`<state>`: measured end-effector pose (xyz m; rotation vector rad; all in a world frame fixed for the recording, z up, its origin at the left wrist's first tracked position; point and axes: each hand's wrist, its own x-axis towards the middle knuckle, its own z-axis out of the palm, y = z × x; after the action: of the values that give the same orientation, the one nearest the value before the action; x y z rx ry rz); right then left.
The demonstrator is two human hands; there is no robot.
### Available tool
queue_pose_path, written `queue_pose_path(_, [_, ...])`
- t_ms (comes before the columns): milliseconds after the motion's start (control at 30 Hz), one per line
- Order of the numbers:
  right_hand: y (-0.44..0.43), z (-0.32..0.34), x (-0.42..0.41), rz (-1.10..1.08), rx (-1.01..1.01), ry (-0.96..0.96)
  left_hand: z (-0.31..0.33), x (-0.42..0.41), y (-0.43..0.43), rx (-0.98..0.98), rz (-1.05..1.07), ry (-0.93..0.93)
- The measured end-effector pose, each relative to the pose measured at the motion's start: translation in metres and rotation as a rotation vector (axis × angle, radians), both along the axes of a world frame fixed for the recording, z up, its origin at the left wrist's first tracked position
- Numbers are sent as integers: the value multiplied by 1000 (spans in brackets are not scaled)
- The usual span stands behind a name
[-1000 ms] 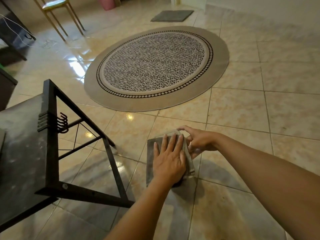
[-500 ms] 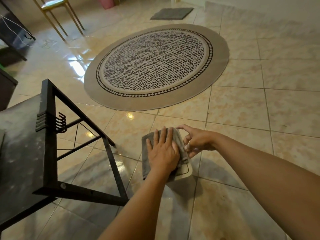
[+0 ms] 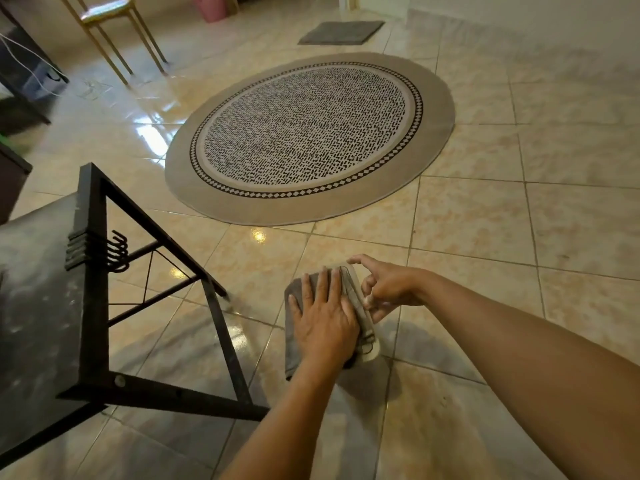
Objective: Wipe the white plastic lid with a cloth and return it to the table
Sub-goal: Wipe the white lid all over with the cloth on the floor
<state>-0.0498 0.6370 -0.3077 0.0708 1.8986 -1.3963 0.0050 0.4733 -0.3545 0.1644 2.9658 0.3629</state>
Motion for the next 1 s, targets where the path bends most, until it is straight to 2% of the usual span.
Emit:
queue_pose_path(133, [2,-1,0,20,-5,-2,-2,6,21,-5,-65,-19])
queue_pose_path(267, [0,0,2,19,-15,-4,6,-9,-10,90,-134,6])
queue_pose_path(367, [-2,0,-1,25,-26,-18,0,5,-43,48,-197,37])
queue_pose_path(500, [-2,-1,-2,29,-37,-17,-7,5,-28,-30,-280,73])
queue_pose_path(600, [-2,-2,-1,18,-23,-4,-1,-8,-19,-56,-256,89])
queue_pose_path(733, [-4,-2,-3,19,6,-6,0,-5,-30,4,-100,34])
queue_pose_path(867, [-4,-1,-3,35,-14,-14,-3,12,-12,0,-163,61])
queue_pose_path(1000, [-5,0,-1,21,8,10,7,-8,-12,-11,-160,51])
